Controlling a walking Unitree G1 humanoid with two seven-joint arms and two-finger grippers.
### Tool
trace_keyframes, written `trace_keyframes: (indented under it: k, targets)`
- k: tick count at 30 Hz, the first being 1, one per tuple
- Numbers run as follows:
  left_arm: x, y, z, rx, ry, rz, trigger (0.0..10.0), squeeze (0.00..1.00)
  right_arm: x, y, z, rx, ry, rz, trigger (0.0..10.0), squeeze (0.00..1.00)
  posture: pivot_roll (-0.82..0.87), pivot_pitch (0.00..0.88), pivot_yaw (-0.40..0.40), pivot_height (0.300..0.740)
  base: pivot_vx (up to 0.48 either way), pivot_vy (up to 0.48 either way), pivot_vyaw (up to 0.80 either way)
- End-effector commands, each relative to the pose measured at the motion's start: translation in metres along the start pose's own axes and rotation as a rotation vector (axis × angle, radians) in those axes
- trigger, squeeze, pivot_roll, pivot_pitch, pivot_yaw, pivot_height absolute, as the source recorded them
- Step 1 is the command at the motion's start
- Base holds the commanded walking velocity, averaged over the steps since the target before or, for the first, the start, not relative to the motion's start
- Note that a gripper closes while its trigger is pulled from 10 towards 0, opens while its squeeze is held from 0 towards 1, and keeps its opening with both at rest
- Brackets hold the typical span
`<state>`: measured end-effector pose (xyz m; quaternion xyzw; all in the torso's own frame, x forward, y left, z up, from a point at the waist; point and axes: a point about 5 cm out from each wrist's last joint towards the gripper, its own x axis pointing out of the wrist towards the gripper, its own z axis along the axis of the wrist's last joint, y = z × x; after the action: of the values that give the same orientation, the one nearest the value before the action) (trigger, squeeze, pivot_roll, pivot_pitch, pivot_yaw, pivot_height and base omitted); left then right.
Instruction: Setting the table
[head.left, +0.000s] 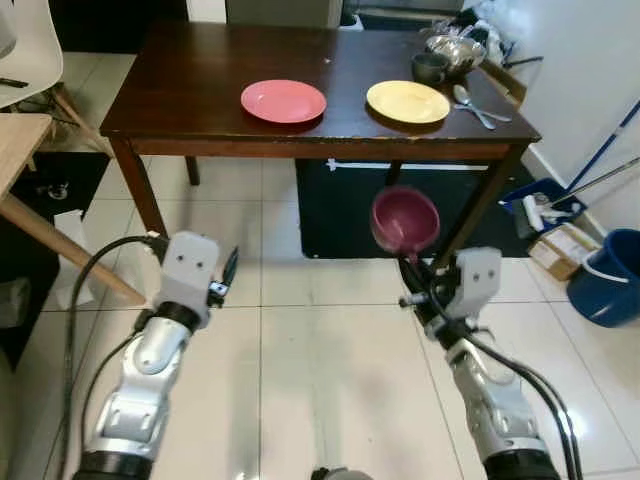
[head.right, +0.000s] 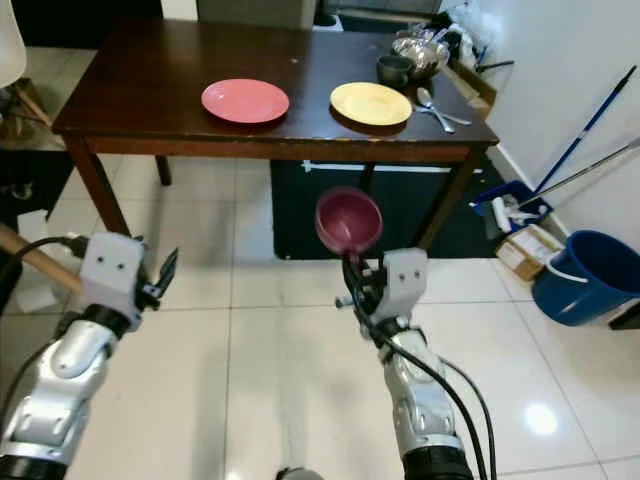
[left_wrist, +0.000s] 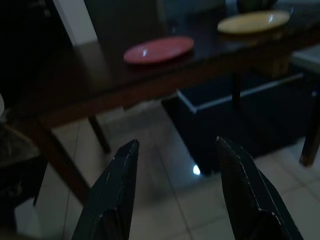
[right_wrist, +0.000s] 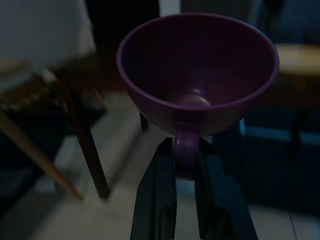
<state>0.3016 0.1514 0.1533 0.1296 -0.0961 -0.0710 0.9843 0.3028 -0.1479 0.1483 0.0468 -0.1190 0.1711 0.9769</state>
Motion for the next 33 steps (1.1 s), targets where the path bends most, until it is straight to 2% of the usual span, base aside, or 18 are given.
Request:
trace_keyframes:
  k: [1, 3, 4, 8, 22, 27, 33]
  targets:
    - [0.001, -0.004, 0.004, 0.014, -0.011, 0.005, 10.0, 0.00, -0.001, 0.000, 0.007, 0.006, -0.014, -0.007, 10.0, 0.00, -0.11, 0.018, 0.009, 0.740, 0.480, 0.000, 0.00]
    - [0.002, -0.004, 0.007, 0.020, -0.019, 0.004, 10.0, 0.00, 0.000, 0.001, 0.011, 0.008, -0.023, -0.002, 10.0, 0.00, -0.11, 0.018, 0.009, 0.740, 0.480, 0.000, 0.00]
    - [0.006, -0.009, 0.014, 0.020, -0.041, -0.004, 10.0, 0.00, 0.001, 0.005, 0.017, 0.015, -0.038, 0.012, 10.0, 0.00, -0.11, 0.017, 0.012, 0.740, 0.480, 0.000, 0.00]
    - [0.005, -0.014, 0.020, 0.020, -0.053, -0.016, 10.0, 0.00, -0.001, 0.007, 0.018, 0.029, -0.019, 0.008, 10.0, 0.00, -0.10, 0.017, 0.013, 0.740, 0.480, 0.000, 0.00]
    - [0.003, -0.022, 0.024, 0.020, -0.053, -0.046, 10.0, 0.00, -0.009, 0.002, 0.010, 0.045, 0.050, -0.043, 10.0, 0.00, -0.10, 0.019, 0.016, 0.740, 0.480, 0.000, 0.00]
    - [0.003, -0.024, 0.024, 0.022, -0.054, -0.064, 10.0, 0.00, -0.012, -0.005, 0.008, 0.070, 0.055, -0.084, 10.0, 0.00, -0.11, 0.018, 0.019, 0.740, 0.480, 0.000, 0.00]
    - [0.003, -0.027, 0.023, 0.035, -0.050, -0.095, 10.0, 0.00, -0.013, -0.004, 0.008, 0.066, 0.057, -0.083, 10.0, 0.00, -0.11, 0.019, 0.022, 0.740, 0.419, 0.000, 0.00]
